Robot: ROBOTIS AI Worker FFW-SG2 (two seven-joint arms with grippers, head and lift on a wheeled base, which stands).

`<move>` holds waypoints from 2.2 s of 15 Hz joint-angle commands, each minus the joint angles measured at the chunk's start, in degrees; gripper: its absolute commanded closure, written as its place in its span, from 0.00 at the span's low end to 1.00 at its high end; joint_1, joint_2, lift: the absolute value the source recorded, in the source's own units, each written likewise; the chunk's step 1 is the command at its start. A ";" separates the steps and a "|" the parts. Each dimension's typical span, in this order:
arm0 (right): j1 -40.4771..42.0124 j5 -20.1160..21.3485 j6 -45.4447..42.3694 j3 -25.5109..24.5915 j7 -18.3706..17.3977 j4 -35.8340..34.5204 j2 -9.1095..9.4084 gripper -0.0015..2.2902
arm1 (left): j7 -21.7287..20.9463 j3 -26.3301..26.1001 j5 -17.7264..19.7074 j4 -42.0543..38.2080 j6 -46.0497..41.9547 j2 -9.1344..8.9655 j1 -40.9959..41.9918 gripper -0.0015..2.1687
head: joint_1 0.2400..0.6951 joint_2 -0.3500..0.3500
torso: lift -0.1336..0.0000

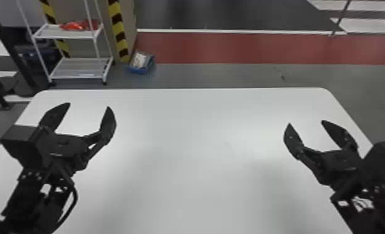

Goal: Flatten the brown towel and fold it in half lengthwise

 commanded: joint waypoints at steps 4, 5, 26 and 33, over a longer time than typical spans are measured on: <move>-0.01 -0.61 -1.03 1.33 0.18 0.15 -0.25 0.05 | -2.87 3.96 1.44 -0.39 -0.12 -0.31 1.71 0.04 | 1.00 0.49 | 0.04; -0.01 -0.70 -1.56 1.59 0.18 0.24 -0.25 0.05 | -2.87 4.22 1.44 -0.83 -0.12 -0.57 2.06 0.04 | 1.00 0.50 | 0.04; 1.04 0.62 -2.62 1.50 0.18 -1.70 1.77 0.05 | -0.93 2.82 0.83 -0.12 -2.40 -0.13 0.92 0.04 | 1.00 0.54 | 0.04; 1.31 0.97 -2.44 1.50 0.18 -2.31 1.68 0.05 | -0.93 2.29 0.92 -0.30 -2.40 0.13 0.92 0.04 | 1.00 0.53 | 0.04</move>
